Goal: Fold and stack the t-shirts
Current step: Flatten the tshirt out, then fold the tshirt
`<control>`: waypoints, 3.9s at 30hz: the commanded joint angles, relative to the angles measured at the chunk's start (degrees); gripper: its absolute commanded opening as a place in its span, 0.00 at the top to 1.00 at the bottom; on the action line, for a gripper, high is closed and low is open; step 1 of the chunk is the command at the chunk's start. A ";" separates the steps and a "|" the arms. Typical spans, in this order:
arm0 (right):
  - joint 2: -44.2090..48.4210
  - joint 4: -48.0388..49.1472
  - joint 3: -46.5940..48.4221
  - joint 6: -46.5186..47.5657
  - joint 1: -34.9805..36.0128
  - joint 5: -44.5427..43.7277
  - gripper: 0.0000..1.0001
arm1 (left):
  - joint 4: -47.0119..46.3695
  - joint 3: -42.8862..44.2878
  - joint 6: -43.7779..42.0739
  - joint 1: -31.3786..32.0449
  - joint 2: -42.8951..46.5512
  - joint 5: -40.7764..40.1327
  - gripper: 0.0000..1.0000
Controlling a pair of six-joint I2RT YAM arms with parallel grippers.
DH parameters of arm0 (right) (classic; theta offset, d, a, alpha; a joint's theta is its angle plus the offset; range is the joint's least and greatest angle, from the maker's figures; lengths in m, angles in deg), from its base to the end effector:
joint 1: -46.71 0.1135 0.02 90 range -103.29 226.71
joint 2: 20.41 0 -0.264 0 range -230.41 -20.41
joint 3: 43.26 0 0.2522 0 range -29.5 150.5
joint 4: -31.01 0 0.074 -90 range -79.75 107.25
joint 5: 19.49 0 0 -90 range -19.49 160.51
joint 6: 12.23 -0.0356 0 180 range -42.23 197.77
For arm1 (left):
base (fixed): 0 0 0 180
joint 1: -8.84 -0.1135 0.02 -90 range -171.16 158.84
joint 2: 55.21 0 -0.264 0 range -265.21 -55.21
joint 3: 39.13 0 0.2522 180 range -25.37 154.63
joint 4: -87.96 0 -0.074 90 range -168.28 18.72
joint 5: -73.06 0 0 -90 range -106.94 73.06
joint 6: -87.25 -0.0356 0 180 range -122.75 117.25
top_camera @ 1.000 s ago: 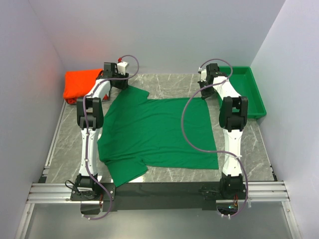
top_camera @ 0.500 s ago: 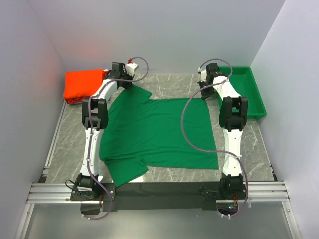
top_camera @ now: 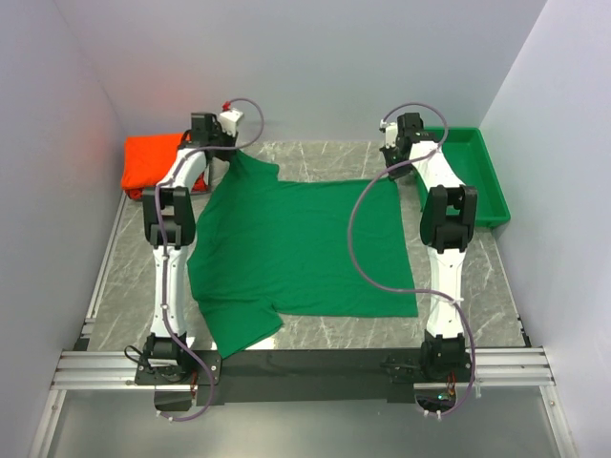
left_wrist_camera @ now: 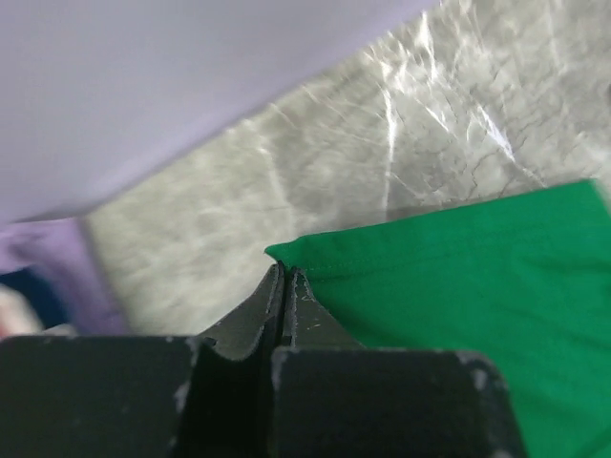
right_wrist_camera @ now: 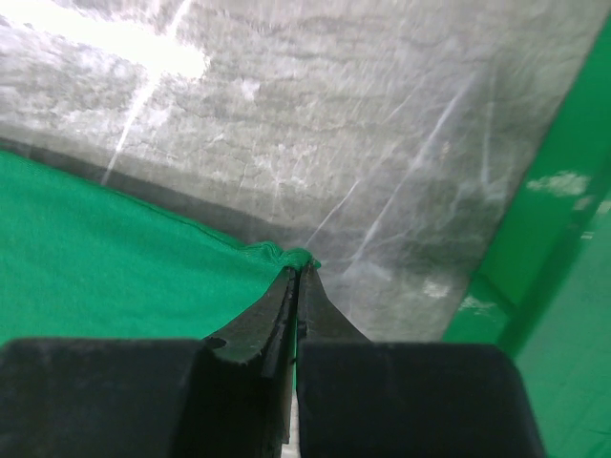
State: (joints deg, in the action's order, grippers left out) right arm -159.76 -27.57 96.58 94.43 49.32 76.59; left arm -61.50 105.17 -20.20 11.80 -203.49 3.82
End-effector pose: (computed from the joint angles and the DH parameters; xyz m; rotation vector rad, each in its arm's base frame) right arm 0.5296 0.0279 0.1948 -0.4697 2.5332 0.0457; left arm 0.5831 -0.0428 0.1740 0.5791 2.0593 -0.2457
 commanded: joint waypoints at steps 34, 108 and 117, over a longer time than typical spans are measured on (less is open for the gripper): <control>33.08 0.08 -34.92 12.69 -0.41 10.26 1.00 | 5.01 -64.69 -24.10 -5.77 64.60 17.39 0.99; 19.81 -13.81 -22.72 7.33 1.35 7.46 0.76 | 34.99 -57.15 -24.91 16.64 43.43 22.32 0.56; 24.91 -10.03 -30.36 -0.22 -0.77 1.30 0.62 | 22.00 -56.53 -14.91 3.38 50.29 15.75 0.40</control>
State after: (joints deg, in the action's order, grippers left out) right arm -139.69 -39.59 68.25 98.10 49.65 81.16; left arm -33.57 47.93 -38.89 17.75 -157.18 23.31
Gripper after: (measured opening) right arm 0.365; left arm 0.593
